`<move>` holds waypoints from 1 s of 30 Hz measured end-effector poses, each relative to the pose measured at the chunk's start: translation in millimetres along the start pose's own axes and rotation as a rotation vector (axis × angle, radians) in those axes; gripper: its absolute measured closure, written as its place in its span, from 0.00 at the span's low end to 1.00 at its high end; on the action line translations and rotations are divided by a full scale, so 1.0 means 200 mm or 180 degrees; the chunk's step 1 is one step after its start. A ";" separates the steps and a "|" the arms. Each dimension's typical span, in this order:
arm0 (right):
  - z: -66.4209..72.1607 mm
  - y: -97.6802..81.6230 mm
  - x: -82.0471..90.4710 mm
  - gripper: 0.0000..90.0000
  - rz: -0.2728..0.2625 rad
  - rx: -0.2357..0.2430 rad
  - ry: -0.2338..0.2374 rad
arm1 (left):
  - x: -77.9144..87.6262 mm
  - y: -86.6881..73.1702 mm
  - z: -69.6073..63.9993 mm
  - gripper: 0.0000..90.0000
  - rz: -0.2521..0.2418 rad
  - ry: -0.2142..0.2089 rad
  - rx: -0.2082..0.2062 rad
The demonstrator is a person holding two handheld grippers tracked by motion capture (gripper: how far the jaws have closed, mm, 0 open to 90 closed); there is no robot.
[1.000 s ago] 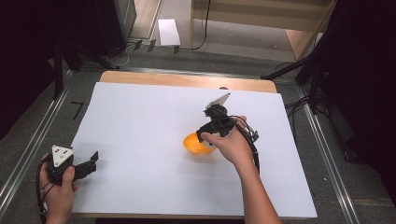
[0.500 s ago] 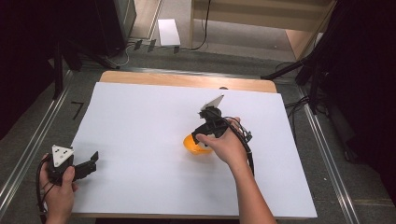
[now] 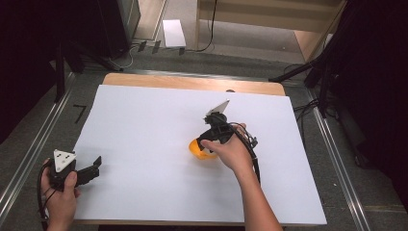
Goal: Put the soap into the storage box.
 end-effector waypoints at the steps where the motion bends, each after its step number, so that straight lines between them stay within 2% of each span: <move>1: 0.00 0.00 0.00 0.26 0.0007 -0.0004 0.0007 | 0.00 0.00 0.00 0.16 0.0003 0.0002 -0.0001; 8: 0.00 -0.01 -0.02 0.26 0.0040 -0.0025 0.0006 | 0.00 0.00 0.00 0.16 0.0004 -0.0001 0.0000; 16: 0.01 -0.01 -0.04 0.26 0.0068 0.0042 -0.0009 | 0.00 0.00 0.00 0.16 0.0009 -0.0004 -0.0011; 21: 0.01 -0.01 -0.03 0.25 0.0025 0.0046 0.0002 | 0.00 0.00 0.00 0.16 0.0010 -0.0007 -0.0012; 26: 0.00 0.00 0.01 0.26 -0.0047 -0.0031 0.0070 | 0.00 0.00 0.00 0.16 0.0017 -0.0010 -0.0021; 30: -0.01 0.00 0.03 0.27 -0.0081 -0.0037 0.0088 | 0.00 0.00 0.00 0.16 0.0022 -0.0003 -0.0023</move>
Point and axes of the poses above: each handheld gripper's, and its own axes: x roughly backward along the jaws, y roughly out of its top, z roughly to its left, the point moved 7 cm from there along -x, roughly forward along the jaws, and after that the axes turned 6 degrees about -z, right-handed, at the moved point
